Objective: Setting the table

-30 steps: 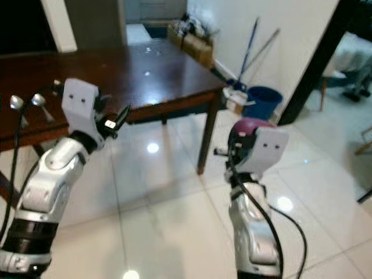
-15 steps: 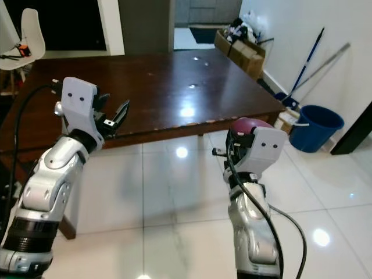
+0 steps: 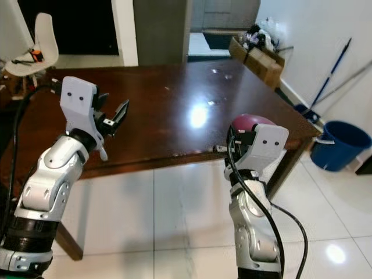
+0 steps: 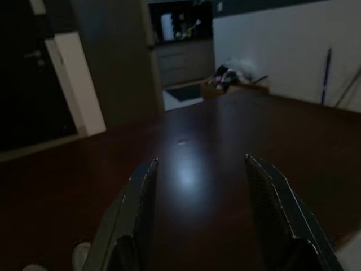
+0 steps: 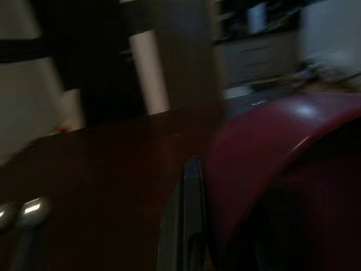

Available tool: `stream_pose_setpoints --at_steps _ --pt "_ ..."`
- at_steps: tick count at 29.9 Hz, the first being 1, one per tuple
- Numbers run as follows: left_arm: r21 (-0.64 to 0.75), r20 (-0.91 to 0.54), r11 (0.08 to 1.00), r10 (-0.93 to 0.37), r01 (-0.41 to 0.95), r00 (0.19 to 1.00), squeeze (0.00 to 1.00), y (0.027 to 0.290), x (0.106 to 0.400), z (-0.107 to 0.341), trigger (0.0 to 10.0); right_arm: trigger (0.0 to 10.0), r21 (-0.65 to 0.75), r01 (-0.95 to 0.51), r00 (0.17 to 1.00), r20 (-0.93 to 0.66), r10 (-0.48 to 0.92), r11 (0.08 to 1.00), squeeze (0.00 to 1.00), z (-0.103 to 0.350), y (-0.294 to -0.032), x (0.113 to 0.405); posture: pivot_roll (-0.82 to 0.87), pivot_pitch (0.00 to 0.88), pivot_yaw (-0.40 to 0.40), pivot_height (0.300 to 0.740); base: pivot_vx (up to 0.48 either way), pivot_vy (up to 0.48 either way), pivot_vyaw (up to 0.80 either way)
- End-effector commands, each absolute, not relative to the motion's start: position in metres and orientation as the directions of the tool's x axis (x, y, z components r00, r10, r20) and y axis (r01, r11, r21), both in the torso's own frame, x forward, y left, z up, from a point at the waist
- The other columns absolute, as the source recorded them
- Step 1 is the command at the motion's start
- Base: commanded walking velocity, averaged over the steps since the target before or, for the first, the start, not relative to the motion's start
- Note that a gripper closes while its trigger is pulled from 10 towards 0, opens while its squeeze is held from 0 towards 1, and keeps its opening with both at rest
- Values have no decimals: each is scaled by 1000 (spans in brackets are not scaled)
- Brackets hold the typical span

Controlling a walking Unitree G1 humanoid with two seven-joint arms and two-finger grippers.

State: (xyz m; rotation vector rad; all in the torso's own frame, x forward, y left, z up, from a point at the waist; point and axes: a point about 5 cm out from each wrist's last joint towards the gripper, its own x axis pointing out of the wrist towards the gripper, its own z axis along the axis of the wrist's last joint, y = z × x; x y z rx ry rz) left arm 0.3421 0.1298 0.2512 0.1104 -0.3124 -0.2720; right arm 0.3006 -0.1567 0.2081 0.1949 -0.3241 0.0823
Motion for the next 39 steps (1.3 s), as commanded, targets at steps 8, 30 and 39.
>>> stream_pose_setpoints --at_steps 8,30,39 --pt "153 260 971 -220 185 940 0 148 337 243 10000 10000 174 -369 921 201 334 913 0 195 -124 306 -39 0 55 740 480 0 0" --pt "224 189 971 -132 88 973 0 189 309 225 10000 10000 -321 -687 720 -181 670 651 0 173 -111 334 14 0 17 740 444 0 0" --pt "314 116 908 -327 277 938 0 193 293 224 10000 10000 -407 -808 552 -270 789 425 0 180 -112 339 18 0 18 740 0 0 0"
